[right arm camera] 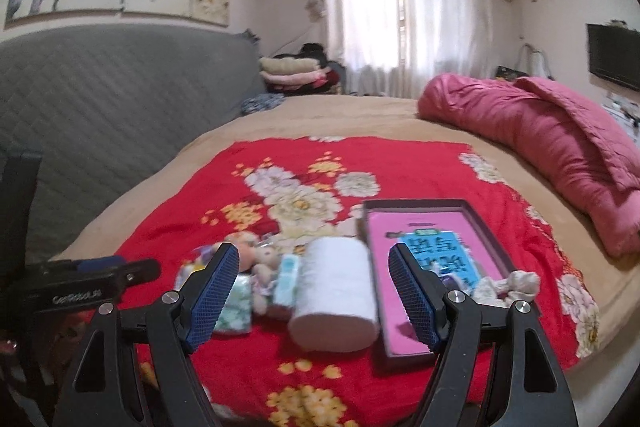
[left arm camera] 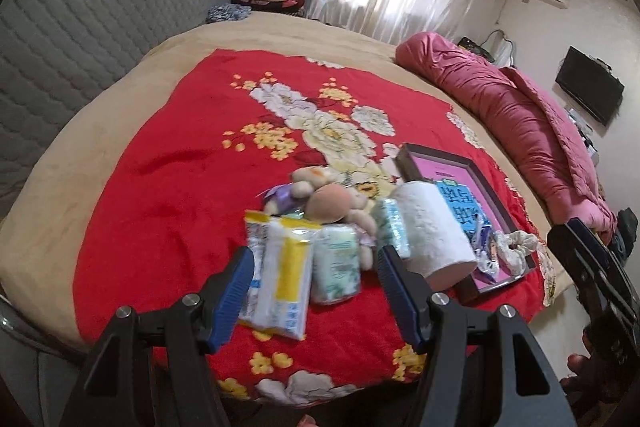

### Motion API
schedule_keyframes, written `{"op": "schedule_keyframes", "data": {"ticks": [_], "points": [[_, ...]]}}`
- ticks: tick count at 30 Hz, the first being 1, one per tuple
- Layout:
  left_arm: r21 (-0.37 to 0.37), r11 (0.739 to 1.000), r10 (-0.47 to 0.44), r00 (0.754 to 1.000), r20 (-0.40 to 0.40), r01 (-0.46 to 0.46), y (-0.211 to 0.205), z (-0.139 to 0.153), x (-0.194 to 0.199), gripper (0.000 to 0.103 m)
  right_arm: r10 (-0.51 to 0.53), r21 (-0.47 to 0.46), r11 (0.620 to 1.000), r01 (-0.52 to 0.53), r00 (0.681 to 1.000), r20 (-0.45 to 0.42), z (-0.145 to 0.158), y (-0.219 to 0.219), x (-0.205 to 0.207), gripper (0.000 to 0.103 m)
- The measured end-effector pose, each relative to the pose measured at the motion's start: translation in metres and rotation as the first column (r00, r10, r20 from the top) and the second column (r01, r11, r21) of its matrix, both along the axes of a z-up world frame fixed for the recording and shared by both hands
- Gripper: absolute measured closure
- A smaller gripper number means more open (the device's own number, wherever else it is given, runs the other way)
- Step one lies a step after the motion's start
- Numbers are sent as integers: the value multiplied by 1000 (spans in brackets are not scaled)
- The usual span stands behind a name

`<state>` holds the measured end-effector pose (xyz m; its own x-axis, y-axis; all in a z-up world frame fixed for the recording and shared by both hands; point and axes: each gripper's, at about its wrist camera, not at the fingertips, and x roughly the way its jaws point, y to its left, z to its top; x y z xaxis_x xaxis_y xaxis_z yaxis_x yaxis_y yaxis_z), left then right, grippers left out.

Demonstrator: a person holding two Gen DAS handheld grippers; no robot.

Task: Organize soft objects
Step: 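Reach the left gripper to the yellow-striped bag while the right reaches the green tissue pack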

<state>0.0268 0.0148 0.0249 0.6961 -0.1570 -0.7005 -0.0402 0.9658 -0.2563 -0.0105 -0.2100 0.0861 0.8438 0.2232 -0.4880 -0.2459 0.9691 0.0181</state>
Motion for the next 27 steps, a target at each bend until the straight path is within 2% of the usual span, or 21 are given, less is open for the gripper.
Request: {"op": "schedule_keyframes", "data": {"ticks": [10,18,22,27], "points": [[-17,1000,9,998,-60,-10,11,-23,4,39,124,-19,992,-125,990,-71,-19,39,-1,25],[-8,1000,-4,992,-124,3,9,-49,14,39,148,-35,987,-155,978,-149,-46,48,7,25],[-46,999,-15,986,-165,7,10,-62,20,39,158,-26,986,-165,971,-181,-57,48,13,25],[-33,999,-11,982,-187,5,11,-73,27,39,167,-25,984,-176,962,-218,-71,52,19,25]]}}
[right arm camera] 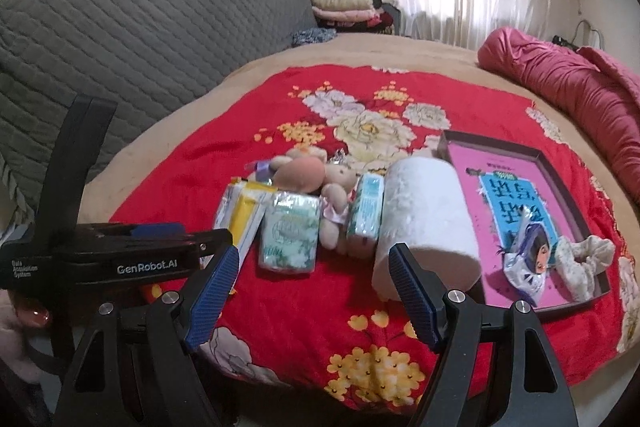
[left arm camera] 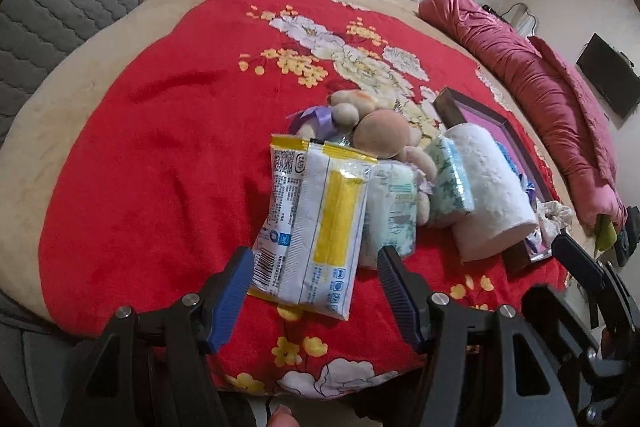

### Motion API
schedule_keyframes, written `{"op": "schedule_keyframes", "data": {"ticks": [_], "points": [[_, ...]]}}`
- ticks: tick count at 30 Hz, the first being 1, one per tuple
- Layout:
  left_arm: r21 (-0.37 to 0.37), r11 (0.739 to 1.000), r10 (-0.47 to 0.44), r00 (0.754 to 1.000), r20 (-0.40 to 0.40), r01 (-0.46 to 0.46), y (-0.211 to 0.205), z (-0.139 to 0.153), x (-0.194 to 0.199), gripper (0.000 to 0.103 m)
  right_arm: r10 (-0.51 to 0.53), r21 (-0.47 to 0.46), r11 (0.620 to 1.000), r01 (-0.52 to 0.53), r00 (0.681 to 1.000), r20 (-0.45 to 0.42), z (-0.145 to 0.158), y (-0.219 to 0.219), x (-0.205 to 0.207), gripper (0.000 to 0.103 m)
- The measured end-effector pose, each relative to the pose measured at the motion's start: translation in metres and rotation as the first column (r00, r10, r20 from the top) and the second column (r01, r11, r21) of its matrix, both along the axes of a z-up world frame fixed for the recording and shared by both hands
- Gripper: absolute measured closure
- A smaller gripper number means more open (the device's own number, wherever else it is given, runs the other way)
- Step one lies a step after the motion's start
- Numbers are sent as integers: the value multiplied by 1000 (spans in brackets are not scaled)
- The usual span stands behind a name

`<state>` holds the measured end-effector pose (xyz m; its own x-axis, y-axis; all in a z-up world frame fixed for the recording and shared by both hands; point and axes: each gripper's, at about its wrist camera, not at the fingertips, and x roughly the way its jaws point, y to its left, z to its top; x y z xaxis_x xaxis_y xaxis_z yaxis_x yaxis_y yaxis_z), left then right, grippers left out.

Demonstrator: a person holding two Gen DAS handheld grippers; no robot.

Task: Organize soft objects
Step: 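Reach the left gripper to the yellow-striped bag while the right reaches the green tissue pack, then close the left gripper on the yellow-striped bag while the right grips the 'Flower' tissue pack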

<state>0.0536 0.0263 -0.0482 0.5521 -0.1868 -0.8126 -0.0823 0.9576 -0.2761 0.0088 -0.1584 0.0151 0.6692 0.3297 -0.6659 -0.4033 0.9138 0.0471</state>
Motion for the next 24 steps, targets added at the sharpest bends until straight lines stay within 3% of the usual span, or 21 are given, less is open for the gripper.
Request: {"op": "schedule_keyframes", "data": {"ticks": [24], "points": [[-36,999,-20,999,-33,19,7,-33,32,37,44,-17,999,-46,991,-123,-48,20,28,25]]}}
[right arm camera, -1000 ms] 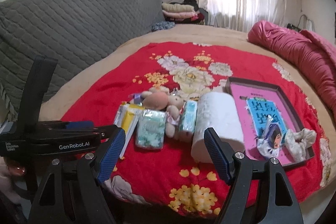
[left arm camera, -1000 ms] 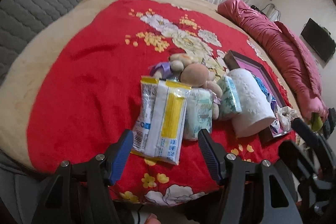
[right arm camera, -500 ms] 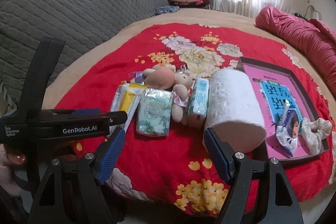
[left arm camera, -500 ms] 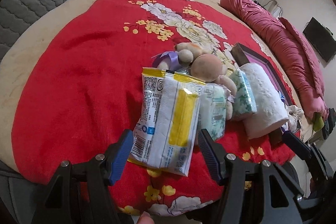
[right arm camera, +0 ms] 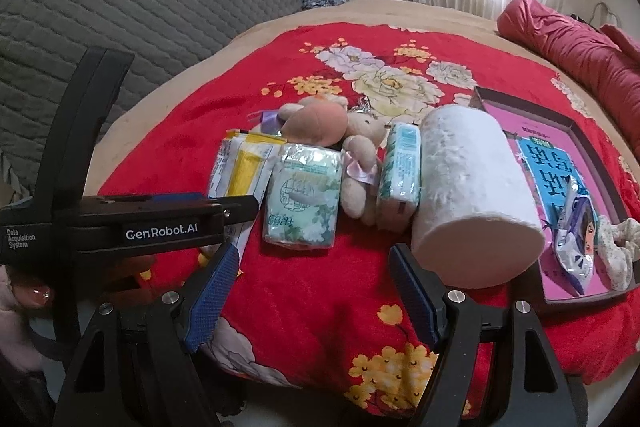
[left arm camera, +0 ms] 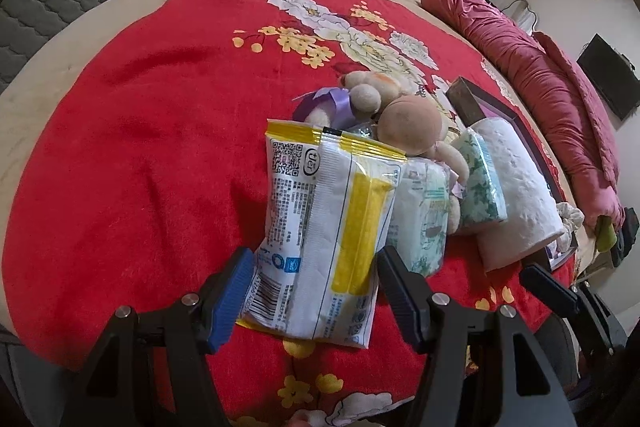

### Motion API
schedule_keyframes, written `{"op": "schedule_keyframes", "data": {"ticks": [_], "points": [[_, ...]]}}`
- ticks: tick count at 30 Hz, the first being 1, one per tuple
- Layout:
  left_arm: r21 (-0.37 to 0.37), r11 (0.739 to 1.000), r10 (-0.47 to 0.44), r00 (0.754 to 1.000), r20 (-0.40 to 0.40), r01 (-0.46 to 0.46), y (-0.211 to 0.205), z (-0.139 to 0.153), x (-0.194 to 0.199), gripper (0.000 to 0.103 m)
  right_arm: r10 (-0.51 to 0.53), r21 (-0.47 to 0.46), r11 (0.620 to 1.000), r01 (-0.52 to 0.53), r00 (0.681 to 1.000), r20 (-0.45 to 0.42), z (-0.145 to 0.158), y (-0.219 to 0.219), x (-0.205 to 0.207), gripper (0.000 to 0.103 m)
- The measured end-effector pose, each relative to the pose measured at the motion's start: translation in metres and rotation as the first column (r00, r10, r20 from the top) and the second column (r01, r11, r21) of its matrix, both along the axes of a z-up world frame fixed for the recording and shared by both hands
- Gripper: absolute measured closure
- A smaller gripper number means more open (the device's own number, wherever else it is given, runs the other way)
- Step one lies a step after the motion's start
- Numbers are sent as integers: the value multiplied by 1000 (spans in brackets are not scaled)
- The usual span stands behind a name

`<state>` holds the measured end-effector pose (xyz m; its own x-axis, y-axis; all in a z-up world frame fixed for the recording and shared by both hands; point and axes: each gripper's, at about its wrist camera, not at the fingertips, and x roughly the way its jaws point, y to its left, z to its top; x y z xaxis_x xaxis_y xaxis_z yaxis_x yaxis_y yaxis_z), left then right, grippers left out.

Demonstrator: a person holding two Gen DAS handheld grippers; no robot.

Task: Organize soft objects
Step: 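Close the left gripper on the yellow-striped bag while the right grips the 'Flower' tissue pack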

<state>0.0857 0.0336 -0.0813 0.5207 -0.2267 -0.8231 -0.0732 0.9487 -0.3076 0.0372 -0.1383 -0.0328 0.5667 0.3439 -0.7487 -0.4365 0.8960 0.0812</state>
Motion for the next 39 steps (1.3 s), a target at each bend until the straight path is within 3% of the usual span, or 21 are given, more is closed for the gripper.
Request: {"op": "schedule_keyframes", "data": {"ticks": [9,14,22,30,39], "points": [[-33,999,-2,1000,-12,2,8,-9,9,35,2,-10,1000,-3,1000,-28,-11,4,10,25],[-108,994,12,1000,-25,-15,19,-16,14,35,-3,-11,1000,3,999,-39,-15,5,14,25],[-162,986,24,1000,-18,-27,27,-19,18,37,-13,-14,1000,12,999,-43,-20,11,22,25],[-128,992,13,1000,2,-13,25,-15,14,44,-10,-12,1000,9,998,-57,-25,22,29,25],[-171,984,53,998,16,-50,46,-9,4,45,-17,6,1000,18,996,-91,-35,28,42,25]]}}
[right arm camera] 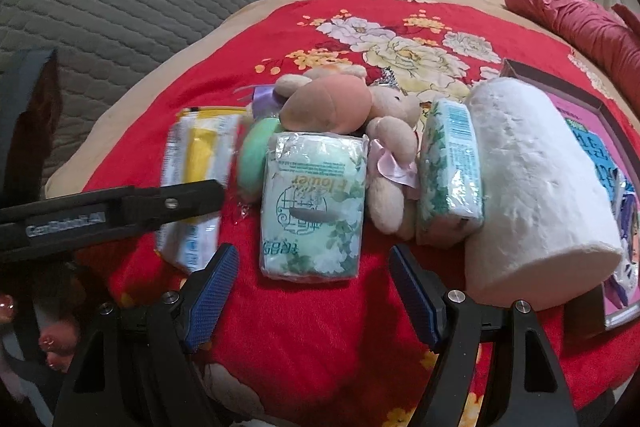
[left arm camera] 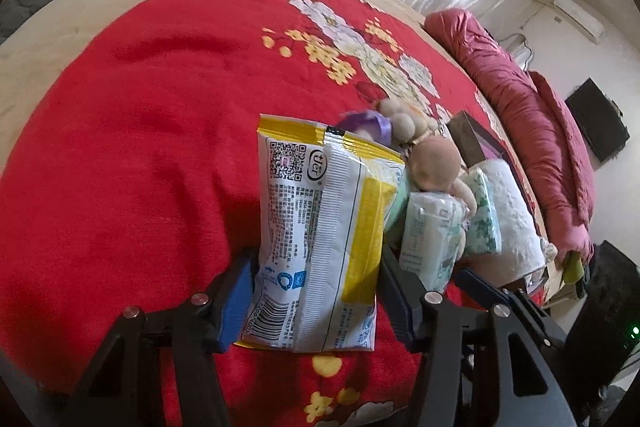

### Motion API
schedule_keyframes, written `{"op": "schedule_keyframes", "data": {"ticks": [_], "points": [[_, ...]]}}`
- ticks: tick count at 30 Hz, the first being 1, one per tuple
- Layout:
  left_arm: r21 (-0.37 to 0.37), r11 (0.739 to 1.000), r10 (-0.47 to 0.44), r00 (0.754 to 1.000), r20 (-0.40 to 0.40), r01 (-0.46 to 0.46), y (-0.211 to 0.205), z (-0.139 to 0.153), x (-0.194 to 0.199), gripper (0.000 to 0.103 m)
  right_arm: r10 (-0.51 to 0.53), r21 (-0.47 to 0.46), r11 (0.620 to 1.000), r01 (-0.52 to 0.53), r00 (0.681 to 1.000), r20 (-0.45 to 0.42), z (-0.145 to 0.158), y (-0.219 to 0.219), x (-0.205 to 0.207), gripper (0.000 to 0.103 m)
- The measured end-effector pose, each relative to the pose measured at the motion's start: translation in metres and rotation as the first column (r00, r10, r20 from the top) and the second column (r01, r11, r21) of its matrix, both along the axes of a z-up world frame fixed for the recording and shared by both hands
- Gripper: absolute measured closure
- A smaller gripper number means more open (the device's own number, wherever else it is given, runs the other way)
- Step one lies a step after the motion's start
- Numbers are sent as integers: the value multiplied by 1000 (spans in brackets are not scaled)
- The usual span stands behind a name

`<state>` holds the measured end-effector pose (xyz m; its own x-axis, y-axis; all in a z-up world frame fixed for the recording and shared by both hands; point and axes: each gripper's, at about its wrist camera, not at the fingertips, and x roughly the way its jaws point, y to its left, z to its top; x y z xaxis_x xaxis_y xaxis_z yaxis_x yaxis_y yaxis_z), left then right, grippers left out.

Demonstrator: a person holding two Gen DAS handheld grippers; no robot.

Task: Organize soft objects
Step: 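Close the left gripper on the yellow-striped bag while the right grips the 'Flower' tissue pack, then lift the yellow-striped bag with the left gripper while the right lifts the tissue pack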

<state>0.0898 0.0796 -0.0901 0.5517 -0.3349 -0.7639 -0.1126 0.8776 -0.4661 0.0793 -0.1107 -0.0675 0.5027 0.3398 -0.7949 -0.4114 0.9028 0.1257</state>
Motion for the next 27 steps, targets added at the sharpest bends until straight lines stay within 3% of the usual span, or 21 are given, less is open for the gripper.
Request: {"op": "schedule_keyframes", "data": {"ticks": [13,18,27], "points": [[43,999,12,1000,6,-12,3,0,-2,45,33,-4,999,-33,999,24,-8,16,9,24],[40,999,12,1000,4,-12,5,-2,-2,45,38,9,999,-39,999,31,-9,20,14,50],[45,999,8,1000,9,-8,4,-2,-2,45,57,32,998,-58,997,45,-5,12,15,53]]}}
